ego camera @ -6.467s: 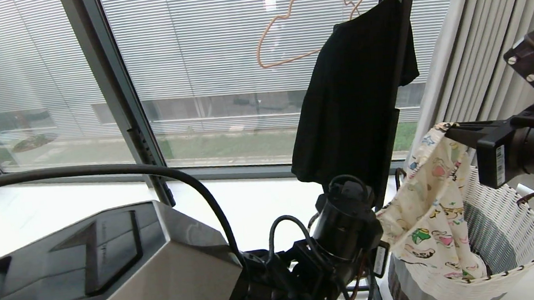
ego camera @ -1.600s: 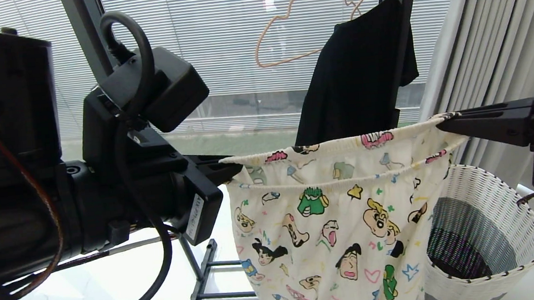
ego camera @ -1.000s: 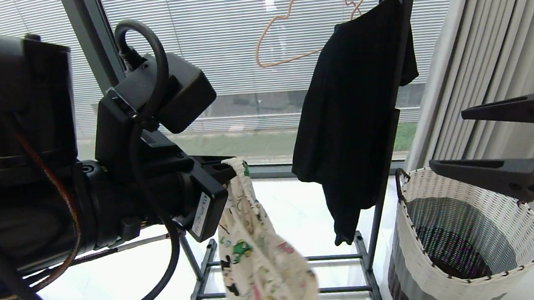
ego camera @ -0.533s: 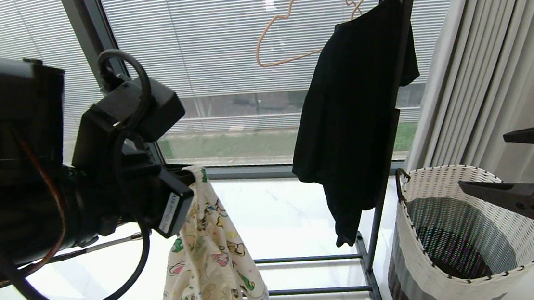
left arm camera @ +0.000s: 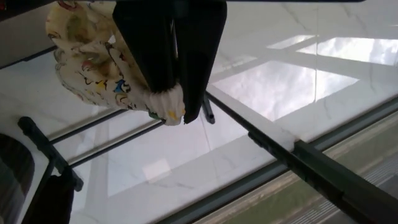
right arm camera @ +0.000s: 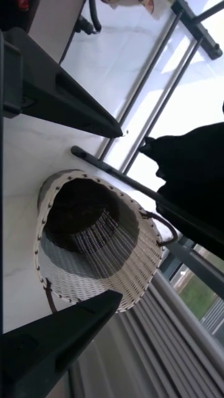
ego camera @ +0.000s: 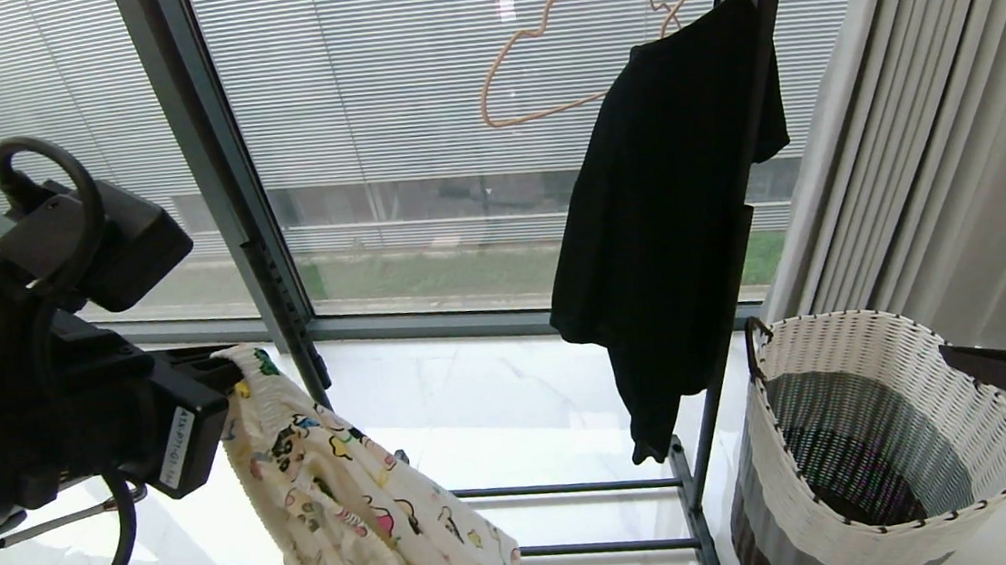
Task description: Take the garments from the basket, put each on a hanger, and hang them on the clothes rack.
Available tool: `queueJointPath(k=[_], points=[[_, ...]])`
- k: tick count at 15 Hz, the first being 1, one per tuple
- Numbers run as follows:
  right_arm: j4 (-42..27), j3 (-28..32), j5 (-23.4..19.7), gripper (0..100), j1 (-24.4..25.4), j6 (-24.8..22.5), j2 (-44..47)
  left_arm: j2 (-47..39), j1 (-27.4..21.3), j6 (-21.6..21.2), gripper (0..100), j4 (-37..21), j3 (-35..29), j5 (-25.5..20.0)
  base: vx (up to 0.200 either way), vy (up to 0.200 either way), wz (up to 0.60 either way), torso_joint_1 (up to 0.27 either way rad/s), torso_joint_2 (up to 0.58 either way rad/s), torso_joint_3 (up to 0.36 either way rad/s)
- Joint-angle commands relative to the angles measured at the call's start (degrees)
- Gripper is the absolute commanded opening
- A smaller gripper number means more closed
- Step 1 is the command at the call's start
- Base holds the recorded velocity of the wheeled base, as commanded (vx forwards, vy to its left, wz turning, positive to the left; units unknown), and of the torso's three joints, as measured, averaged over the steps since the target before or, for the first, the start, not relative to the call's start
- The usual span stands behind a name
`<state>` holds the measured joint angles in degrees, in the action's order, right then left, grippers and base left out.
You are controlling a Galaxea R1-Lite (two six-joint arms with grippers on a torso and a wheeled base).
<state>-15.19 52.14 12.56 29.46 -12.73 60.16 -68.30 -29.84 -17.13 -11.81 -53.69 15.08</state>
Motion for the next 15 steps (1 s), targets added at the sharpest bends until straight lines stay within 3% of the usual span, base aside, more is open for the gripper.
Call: queueJointPath(k=[1, 5, 10, 15], points=[[0.0, -0.4, 0.0, 100, -0.4, -0.1, -1.2, 2.8, 0.2, 0.0, 0, 0.0, 1.2, 0.5, 0.000, 0.200, 0.00, 0.012, 0.00, 0.002], [0.1, -0.7, 0.0, 100, -2.8, -1.8, -1.2, 2.8, 3.1, -0.2, 0, 0.0, 1.1, 0.7, 0.000, 0.200, 0.00, 0.001, 0.00, 0.006], [0.4, -1.9, 0.0, 100, -8.5, -2.0, -1.4, 2.7, 4.3, -0.1, 0, 0.0, 1.5, 0.7, 0.000, 0.200, 0.00, 0.001, 0.00, 0.005], [2.7, -2.7, 0.0, 100, -10.7, -1.6, -1.4, 2.8, 4.4, -0.1, 0, 0.0, 2.2, 0.8, 0.000, 0.200, 0.00, 0.003, 0.00, 0.000]])
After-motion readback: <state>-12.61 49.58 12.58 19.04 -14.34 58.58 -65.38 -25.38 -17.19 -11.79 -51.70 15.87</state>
